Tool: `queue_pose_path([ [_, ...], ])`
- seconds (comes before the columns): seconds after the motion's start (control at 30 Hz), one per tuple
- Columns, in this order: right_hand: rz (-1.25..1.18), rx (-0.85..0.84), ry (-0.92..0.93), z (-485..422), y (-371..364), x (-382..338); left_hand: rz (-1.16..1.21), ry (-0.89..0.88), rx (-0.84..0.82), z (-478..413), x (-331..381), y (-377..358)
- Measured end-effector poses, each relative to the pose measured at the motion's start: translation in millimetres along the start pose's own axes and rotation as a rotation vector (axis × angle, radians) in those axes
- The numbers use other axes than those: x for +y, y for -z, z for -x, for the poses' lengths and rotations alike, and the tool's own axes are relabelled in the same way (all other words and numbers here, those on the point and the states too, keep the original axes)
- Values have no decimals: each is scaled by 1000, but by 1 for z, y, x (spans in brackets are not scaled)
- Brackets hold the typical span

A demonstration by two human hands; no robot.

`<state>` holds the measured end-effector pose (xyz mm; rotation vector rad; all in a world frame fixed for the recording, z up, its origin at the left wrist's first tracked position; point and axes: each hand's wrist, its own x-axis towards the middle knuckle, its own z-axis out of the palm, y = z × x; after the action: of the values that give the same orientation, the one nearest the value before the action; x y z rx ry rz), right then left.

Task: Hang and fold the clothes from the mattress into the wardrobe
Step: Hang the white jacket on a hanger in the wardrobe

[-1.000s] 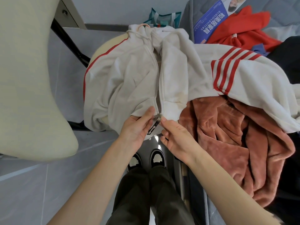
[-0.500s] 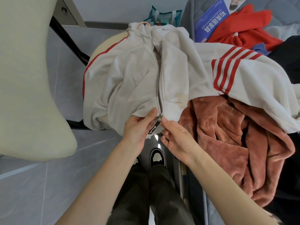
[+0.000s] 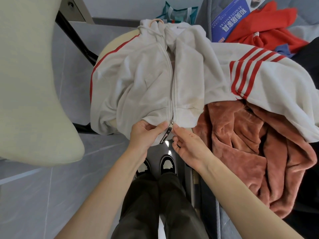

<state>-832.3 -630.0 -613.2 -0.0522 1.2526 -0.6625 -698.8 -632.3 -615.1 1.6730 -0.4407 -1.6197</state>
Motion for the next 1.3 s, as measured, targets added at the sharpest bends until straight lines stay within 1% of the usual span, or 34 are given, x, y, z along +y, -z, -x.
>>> queue_pose_path([
  [0.13,-22,-2,-15,-4,-3,1,-66,-53,25,0,-1,2],
  [0.23,-40,4,-30,-5,-6,0,-105,-47,52,-2,-2,6],
  [0.43,7,15,-15,-7,-4,4,-162,-41,8,-1,1,9],
  [0.53,107,8,-7,-6,-5,-1,-140,-66,22,-2,6,9],
  [0.63,268,-5,-73,-5,-2,-13,-127,-64,14,-1,9,9],
  [0.7,392,-48,-131,-3,1,-18,-133,-62,8,-1,10,10],
  [0.77,458,-96,-149,1,3,-20,-159,-58,7,-3,10,13],
  [0.87,478,-99,-114,4,2,-28,-176,-62,18,-3,7,14],
  [0.93,515,-69,-53,7,0,-36,-251,-64,44,-1,3,12],
  [0.97,561,-57,-9,9,-2,-39,-274,-61,58,1,0,10],
  [1.03,715,-21,71,10,-7,-43,-248,-29,80,3,-7,6],
  [1.13,925,22,146,10,-16,-47,-229,-1,108,7,-16,0],
  [1.3,958,22,95,3,-29,-50,-249,22,169,11,-25,-2],
])
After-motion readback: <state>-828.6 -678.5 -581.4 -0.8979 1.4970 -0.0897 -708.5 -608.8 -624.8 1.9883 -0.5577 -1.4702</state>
